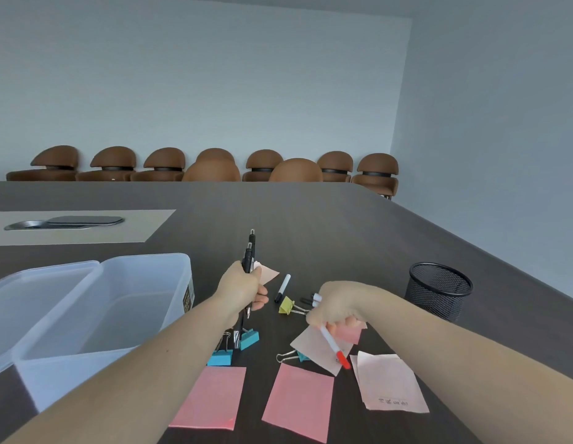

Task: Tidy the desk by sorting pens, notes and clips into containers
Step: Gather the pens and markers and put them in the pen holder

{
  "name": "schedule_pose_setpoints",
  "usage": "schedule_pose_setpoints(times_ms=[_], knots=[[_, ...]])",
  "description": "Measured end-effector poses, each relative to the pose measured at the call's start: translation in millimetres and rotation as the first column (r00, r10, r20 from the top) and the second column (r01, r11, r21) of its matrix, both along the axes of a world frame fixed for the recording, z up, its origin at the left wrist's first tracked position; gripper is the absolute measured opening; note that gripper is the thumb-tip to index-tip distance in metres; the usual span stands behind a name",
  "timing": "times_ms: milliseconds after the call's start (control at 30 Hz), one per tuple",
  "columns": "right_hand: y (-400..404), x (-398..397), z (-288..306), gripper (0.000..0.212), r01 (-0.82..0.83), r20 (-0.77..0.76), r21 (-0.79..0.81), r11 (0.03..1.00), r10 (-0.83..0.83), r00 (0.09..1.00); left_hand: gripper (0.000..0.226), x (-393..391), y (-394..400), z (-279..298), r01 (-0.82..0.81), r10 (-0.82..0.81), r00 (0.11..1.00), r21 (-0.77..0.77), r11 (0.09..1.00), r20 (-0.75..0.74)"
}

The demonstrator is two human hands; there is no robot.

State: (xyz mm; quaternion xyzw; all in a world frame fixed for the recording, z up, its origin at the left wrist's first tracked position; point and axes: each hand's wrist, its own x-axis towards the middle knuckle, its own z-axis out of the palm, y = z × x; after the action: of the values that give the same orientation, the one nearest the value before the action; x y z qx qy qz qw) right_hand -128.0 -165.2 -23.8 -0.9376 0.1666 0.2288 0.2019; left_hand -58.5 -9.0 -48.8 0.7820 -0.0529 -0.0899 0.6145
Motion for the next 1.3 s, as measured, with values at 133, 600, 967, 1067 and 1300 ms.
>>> schedule_pose_setpoints(times_ms=[133,600,967,1067,1300], knots=[[5.6,23.0,-1.1,0.022,0.216,0.170,0.245,0.945,-0.262,0.950,0.026,5.2,2.7,-3.4,-0.079,0.081,0.996,-0.078,0.994,0.022],[30.2,105.4,-30.7,0.028,0.267,0.287,0.000,0.964,-0.256,0.923,0.015,26.8,3.5,-14.6,-0.176,0.175,0.932,-0.024,0.984,0.317],[18.5,95.7,-38.3,0.027,0.239,0.688,0.320,0.917,-0.398,0.607,0.017,31.6,-15.0,-15.3,-0.165,0.194,0.920,-0.111,0.980,0.341],[16.6,85.4,-37.6,0.037,0.141,0.727,0.547,0.825,-0.552,0.408,0.015,26.5,-22.9,-14.5,-0.157,0.197,0.914,-0.139,0.978,0.354],[12.6,65.0,-57.2,0.034,-0.007,0.698,0.652,0.758,-0.596,0.397,0.010,13.5,-48.0,-17.3,-0.039,0.098,0.913,-0.154,0.987,0.395]])
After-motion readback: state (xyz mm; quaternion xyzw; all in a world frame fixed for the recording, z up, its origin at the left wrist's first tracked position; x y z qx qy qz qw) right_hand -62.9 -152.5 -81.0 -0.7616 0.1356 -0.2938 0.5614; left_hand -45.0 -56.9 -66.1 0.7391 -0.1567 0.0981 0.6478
